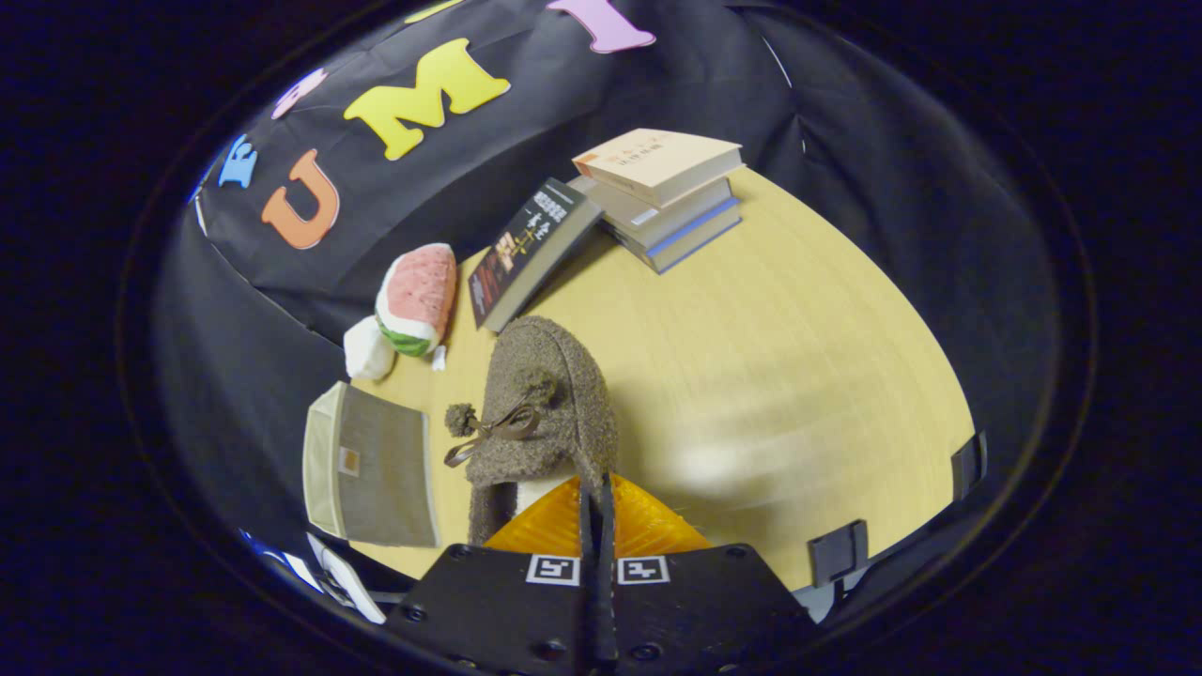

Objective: Open the storage box then place both shoes into the box .Put the left shoe in first, then the right shoe, with the right side of both shoes facing outward in a uniform manner.

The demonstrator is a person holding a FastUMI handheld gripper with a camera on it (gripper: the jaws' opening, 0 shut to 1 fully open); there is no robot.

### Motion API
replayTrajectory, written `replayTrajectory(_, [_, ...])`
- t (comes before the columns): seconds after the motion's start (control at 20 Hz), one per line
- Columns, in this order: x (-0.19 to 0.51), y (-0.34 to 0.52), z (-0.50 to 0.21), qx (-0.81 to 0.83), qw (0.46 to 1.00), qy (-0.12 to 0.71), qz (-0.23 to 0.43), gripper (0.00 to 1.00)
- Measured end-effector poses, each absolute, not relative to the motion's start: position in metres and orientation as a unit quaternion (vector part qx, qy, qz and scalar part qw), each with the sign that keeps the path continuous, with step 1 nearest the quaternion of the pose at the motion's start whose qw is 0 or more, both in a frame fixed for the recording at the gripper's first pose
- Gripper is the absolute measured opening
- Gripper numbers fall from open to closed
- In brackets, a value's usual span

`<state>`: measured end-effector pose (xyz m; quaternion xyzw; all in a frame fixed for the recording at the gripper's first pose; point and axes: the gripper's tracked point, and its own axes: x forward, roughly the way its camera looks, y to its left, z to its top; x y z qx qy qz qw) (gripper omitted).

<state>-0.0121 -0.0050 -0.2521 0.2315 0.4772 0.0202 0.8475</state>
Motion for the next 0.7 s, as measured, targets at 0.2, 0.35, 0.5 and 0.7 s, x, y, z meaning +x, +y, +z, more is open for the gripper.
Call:
replayTrajectory(0.2, [-0.005, 0.059, -0.204, 0.238, 0.860, 0.450, 0.035, 0.00])
replayTrajectory(0.35, [0.003, 0.118, -0.173, 0.240, 0.867, 0.435, 0.046, 0.00])
replayTrajectory(0.5, [0.012, 0.182, -0.157, 0.234, 0.870, 0.429, 0.059, 0.00])
replayTrajectory(0.7, [0.018, 0.264, -0.148, 0.229, 0.870, 0.427, 0.090, 0.00])
